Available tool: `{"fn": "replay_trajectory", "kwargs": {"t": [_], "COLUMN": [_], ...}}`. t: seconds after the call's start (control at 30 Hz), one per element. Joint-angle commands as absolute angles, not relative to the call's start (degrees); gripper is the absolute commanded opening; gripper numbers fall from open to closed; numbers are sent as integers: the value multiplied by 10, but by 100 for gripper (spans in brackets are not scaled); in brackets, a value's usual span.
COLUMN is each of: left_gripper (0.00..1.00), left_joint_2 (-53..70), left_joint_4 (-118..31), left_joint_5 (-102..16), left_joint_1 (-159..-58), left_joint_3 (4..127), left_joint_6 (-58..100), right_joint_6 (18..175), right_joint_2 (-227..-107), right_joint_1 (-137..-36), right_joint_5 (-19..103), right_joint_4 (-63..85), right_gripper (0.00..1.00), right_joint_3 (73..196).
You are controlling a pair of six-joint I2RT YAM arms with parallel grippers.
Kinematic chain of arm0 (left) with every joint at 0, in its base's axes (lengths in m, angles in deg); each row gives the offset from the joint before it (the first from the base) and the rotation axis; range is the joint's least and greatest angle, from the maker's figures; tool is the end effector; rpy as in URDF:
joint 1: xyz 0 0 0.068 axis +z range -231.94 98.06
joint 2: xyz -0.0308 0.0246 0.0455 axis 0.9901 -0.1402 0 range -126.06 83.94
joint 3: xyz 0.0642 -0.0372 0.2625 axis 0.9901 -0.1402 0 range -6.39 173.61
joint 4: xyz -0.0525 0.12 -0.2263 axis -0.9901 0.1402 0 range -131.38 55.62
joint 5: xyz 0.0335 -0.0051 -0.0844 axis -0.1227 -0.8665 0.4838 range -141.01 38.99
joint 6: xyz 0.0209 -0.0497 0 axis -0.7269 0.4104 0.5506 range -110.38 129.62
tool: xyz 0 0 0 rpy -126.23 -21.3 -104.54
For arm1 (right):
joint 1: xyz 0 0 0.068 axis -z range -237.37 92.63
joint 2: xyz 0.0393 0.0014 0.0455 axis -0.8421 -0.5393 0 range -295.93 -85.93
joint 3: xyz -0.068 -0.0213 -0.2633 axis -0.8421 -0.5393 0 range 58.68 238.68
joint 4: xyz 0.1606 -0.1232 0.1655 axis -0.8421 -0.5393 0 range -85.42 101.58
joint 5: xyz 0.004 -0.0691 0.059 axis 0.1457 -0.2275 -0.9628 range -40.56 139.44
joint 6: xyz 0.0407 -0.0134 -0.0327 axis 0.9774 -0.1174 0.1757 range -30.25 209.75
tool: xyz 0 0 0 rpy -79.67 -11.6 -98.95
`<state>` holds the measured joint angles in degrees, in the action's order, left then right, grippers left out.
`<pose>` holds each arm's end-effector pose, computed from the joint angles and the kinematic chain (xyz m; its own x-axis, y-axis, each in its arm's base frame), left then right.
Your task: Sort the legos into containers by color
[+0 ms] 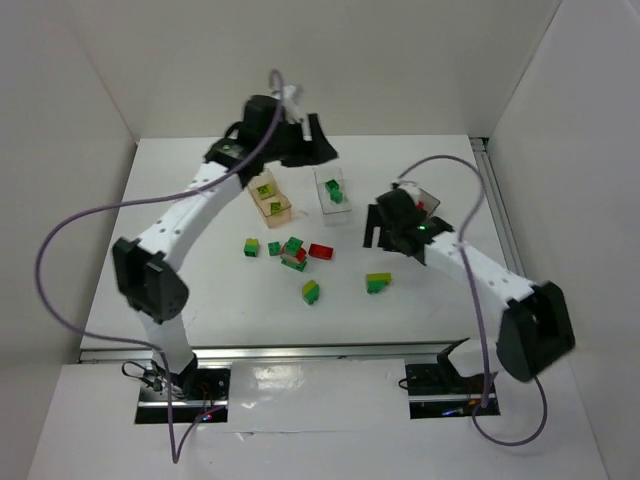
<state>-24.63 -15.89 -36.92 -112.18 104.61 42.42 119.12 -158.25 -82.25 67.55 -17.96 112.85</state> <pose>0.3812 -0.2322 0.3916 -0.6539 -0.2269 -0.7218 0.3899 0.7164 -0.5785 0.2442 0.1011 0.2659 -0.6877 0.1948 -0.6994 0.1457 0.9808 0.1299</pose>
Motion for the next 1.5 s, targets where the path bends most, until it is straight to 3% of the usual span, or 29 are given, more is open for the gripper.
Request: {"fn": "replay_trajectory", "kwargs": {"t": [0.0,0.2,0.5,0.7,0.87,1.0,1.03,1.13,1.33,1.47], "left_gripper": [81,91,91,91,90,90,90,90,90,90], "left_joint_2": [-145,-35,35,48,48,42,42,37,19,8], "left_joint_4": [-111,-80,-63,-63,-63,-68,-68,-68,-55,-50], "left_joint_5": [-465,-529,-491,-472,-454,-449,-449,-449,-482,-473], "left_joint_1": [-1068,-994,-903,-875,-863,-858,-858,-858,-858,-858], "left_joint_3": [959,854,776,746,740,740,740,740,728,708], "left_joint_6": [410,410,393,388,383,383,383,383,377,377], "right_joint_6": [1109,1003,905,896,901,906,912,930,1002,1083], "right_joint_2": [-1696,-1850,-1974,-1990,-1978,-1978,-1978,-1955,-1804,-1710], "right_joint_1": [-926,-989,-976,-969,-969,-969,-969,-964,-929,-891], "right_joint_5": [688,679,608,533,501,480,480,494,553,686], "right_joint_4": [-165,-122,-36,15,50,56,56,61,35,-4], "right_gripper": [94,99,97,79,78,59,43,26,26,26], "right_joint_3": [1197,1273,1330,1324,1293,1293,1293,1286,1232,1184]}}
